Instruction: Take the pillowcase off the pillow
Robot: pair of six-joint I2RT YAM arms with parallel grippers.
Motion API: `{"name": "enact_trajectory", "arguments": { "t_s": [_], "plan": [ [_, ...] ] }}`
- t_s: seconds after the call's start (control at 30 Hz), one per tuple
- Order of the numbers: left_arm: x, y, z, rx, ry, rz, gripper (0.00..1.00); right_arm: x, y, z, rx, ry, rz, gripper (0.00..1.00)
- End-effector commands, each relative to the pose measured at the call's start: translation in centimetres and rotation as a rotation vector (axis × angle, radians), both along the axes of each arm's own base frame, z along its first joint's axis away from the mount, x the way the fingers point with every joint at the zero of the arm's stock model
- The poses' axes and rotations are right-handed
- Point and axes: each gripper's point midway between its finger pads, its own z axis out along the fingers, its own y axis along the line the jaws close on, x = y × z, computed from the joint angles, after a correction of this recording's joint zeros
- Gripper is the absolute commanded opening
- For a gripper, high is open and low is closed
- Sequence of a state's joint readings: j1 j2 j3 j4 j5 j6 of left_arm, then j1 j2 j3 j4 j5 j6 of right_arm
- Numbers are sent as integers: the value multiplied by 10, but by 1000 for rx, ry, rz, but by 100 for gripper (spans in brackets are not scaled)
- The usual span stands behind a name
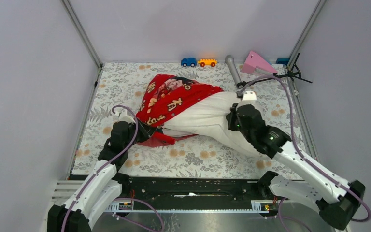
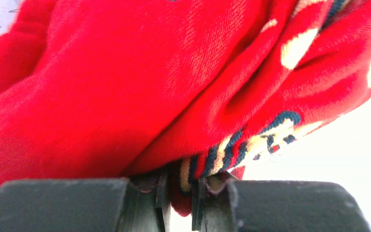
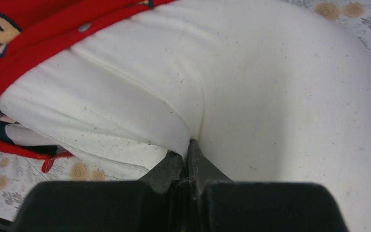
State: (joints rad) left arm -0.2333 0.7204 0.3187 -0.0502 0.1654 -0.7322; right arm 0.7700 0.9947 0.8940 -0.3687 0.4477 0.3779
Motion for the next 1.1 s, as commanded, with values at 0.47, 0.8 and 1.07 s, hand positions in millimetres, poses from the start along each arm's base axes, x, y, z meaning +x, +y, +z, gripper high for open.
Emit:
{"name": "enact_trajectory", "arguments": {
  "t_s": [0.47, 0.8, 1.07],
  "plan": [
    [3, 104, 12, 132, -47, 564, 0, -7, -117, 51, 79, -230, -438, 0],
    [-3, 46, 104, 110, -219, 191, 81, 5, -36, 30, 116, -31, -90, 0],
    [-12, 40, 158, 130, -234, 134, 99, 7, -23, 28, 133, -12, -37, 0]
  ]
}}
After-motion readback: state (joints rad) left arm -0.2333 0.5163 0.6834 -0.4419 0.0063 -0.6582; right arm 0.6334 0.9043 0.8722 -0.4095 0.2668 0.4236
